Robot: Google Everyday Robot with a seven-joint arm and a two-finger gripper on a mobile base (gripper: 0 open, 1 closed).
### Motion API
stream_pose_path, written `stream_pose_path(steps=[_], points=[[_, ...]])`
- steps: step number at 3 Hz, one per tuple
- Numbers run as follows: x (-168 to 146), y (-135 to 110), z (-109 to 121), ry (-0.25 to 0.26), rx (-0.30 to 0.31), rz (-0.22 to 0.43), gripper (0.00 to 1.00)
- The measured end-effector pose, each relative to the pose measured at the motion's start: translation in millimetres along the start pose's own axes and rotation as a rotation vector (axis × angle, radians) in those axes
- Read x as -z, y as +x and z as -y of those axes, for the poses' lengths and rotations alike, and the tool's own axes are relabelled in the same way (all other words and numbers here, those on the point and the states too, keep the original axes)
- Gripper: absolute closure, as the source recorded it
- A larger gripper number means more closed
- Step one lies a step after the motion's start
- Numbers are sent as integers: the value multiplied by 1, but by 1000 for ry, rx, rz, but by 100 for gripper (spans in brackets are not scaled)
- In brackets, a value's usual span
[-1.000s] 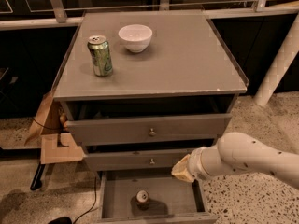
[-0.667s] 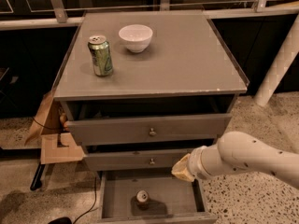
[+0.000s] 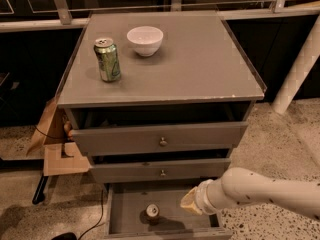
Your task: Pick orange can from bottom drawer and place on counter
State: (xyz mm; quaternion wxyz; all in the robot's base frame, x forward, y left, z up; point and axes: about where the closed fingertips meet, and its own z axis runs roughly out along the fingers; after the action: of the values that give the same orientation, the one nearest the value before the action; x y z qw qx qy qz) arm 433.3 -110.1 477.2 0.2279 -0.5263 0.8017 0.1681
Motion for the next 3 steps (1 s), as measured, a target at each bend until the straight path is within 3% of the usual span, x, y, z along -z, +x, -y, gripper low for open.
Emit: stream_pose_path(steps=[1, 2, 3], points=[[-53, 28, -11, -25, -10, 55, 100], [-70, 38, -27, -67, -34, 57, 100], [-72, 39, -26, -64, -29, 59, 100]])
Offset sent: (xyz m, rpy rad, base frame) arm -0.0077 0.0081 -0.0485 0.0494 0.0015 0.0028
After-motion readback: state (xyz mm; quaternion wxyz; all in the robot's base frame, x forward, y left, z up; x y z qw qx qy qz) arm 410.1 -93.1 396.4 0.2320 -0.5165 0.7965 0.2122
